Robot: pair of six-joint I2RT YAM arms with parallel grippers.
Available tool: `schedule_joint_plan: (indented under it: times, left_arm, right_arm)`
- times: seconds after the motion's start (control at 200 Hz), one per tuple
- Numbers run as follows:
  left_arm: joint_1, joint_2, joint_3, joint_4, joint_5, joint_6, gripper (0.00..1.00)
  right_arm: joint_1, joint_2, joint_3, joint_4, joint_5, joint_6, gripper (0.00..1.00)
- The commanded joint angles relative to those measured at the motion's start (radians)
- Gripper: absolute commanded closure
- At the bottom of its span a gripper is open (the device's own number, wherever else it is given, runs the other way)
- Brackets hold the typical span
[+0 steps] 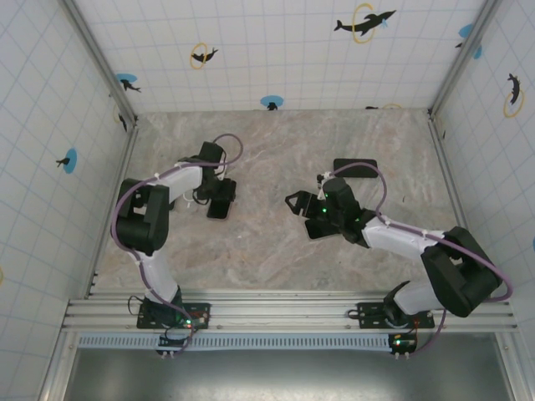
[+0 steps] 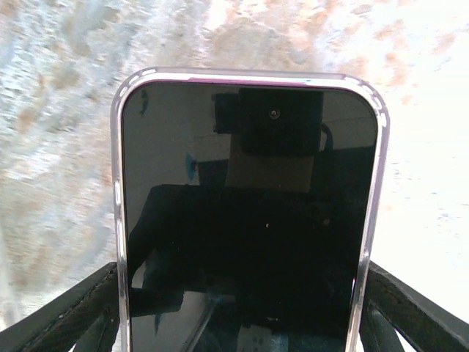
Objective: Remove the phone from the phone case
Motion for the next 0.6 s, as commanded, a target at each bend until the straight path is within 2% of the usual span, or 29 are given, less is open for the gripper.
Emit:
schedule_joint_plan:
  times: [0.0, 0.145, 0.29, 0.5, 0.596]
  left_arm:
    - [-0.009, -0.075, 0.035, 0.025, 0.128, -0.158, 0.34]
    - [-0.016, -0.143, 0.000, 0.117, 0.210, -0.318, 0.34]
    - [-0.043, -0.198, -0.018, 0.192, 0.242, -0.448, 0.34]
    - [-0.105, -0.243, -0.033, 0.222, 0.239, -0.541, 0.34]
    - [-0.115, -0.266, -0.063, 0.265, 0.253, -0.589, 0.34]
  right_arm:
    - [0.021, 0.027, -0.015, 0.106, -0.035, 0.042, 0.16]
    - [0.062, 0.071, 0.003, 0.183, -0.066, 0.059, 0.17]
    - [0.095, 0.129, 0.027, 0.271, -0.095, 0.079, 0.19]
    - [0.115, 0.195, 0.107, 0.299, -0.114, 0.051, 0.23]
    - [0.116, 0.217, 0.132, 0.291, -0.094, 0.036, 0.28]
